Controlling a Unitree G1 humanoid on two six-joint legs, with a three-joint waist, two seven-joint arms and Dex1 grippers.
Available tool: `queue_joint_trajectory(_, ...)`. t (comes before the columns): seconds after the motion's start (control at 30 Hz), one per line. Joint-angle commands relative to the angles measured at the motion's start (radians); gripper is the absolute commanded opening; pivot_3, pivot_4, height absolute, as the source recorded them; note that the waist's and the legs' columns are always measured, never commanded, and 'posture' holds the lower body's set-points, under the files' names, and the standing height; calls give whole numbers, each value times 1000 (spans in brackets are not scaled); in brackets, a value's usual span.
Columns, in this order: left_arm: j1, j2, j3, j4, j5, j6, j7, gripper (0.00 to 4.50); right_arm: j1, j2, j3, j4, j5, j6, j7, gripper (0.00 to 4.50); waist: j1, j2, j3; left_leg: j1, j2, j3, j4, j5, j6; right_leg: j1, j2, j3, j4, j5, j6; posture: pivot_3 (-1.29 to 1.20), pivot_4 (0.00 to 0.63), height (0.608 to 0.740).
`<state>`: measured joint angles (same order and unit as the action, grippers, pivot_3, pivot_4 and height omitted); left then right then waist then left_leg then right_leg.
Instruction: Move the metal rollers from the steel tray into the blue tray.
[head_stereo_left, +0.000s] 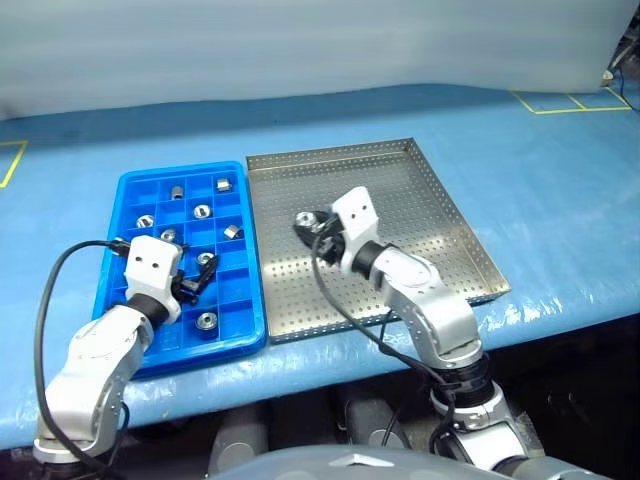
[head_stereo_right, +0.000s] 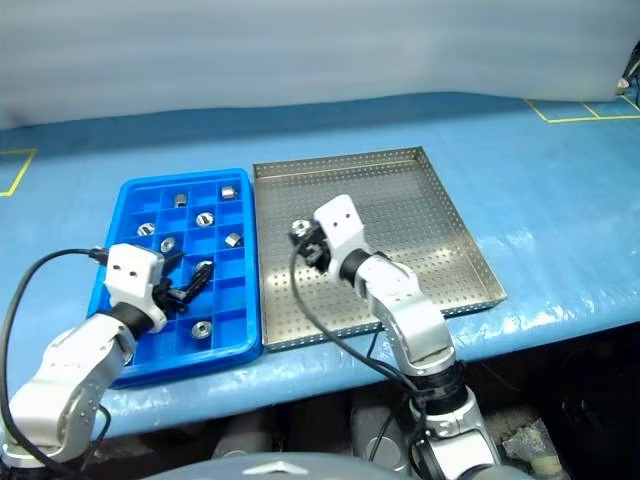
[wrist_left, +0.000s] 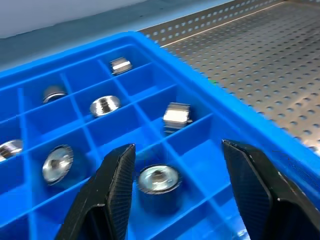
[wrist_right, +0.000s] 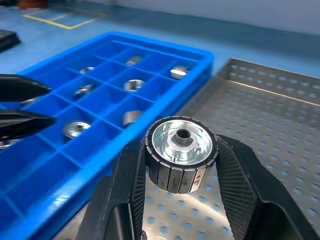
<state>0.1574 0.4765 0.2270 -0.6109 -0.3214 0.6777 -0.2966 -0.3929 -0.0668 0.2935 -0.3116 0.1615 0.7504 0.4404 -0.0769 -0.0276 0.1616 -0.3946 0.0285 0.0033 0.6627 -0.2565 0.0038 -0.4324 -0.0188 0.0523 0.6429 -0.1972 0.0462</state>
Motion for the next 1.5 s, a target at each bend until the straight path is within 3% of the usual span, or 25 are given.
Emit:
queue_joint_trajectory(0.03, 5, 7, 44, -57, 1, 17, 17, 2998, -50, 46, 113, 66, 2, -29, 36, 1683, 5, 0, 0, 0, 0, 0, 0, 0, 0, 0, -1, 0, 0, 0, 0, 7, 150, 740)
queue_joint_trajectory(0.37, 50, -34, 9, -86, 4, 14, 38, 2998, -49, 55, 199, 122, -1, -20, 57, 1683, 44, -1, 0, -1, -1, -2, 0, 0, 0, 0, -5, -4, -1, 0, 0, 47, 150, 740)
queue_joint_trajectory(0.4, 48, -35, 8, -86, 3, 16, 39, 2998, -51, 50, 205, 130, -14, -17, 50, 2447, 45, -1, 0, -1, -1, -2, 0, 0, 0, 0, -5, -4, -1, 0, 0, 47, 150, 740)
queue_joint_trajectory(0.53, 33, -34, 4, -83, -2, 21, 38, 2998, -41, 39, 193, 102, -11, -59, 60, 3692, 47, -1, 0, -1, -1, -1, 0, 0, 0, 0, -4, -5, 0, -1, 0, 33, 150, 740)
queue_joint_trajectory(0.7, -12, -60, -45, -70, -8, -4, 28, 2998, -20, 47, 66, 56, -6, -133, -17, 3692, 50, -1, 0, -1, -2, -1, 0, 0, 0, 1, -3, -5, 0, -1, 0, 14, 150, 740)
queue_joint_trajectory(0.8, -45, -83, -98, -71, -2, -49, 15, 2998, -5, -13, -31, 57, -53, -203, -78, 3692, 52, -1, 0, -1, -3, -1, 1, 0, 0, 1, -5, -5, -1, 0, 0, -2, 150, 740)
queue_joint_trajectory(1.0, -124, -100, -210, -23, 6, -122, -46, 2998, 32, -200, -170, 124, -21, -231, 4, 3692, 46, -1, 0, -1, -4, 0, 1, 0, 0, 2, -5, -4, -2, 1, -1, -61, 150, 740)
queue_joint_trajectory(1.13, -143, -101, -198, 0, -53, -130, -104, 2998, 31, -264, -204, 110, 32, -205, 82, 3692, 15, 0, 0, 0, -3, 1, 0, 0, 0, 2, -2, -3, -1, 0, -1, -77, 150, 740)
queue_joint_trajectory(1.23, -141, -94, -183, 0, -65, -133, -116, 3841, 30, -300, -191, 111, 28, -219, 119, 4494, 0, 0, 0, 0, -1, 0, 0, 0, 0, 2, 0, -2, 0, 0, 1, -83, 150, 740)
queue_joint_trajectory(1.3, -134, -90, -173, 1, -59, -136, -112, 4478, 26, -298, -189, 115, 31, -221, 124, 4500, -3, 0, 0, 0, -1, 0, 0, 0, 0, 2, 0, -2, 0, 0, 1, -76, 150, 740)
queue_joint_trajectory(1.5, -98, -86, -172, -23, -45, -132, -93, 4478, 26, -321, -149, 111, 38, -247, 199, 4500, 3, 0, 0, 0, -2, 0, 1, 0, 0, 2, 0, 0, 0, 0, 1, -53, 150, 740)
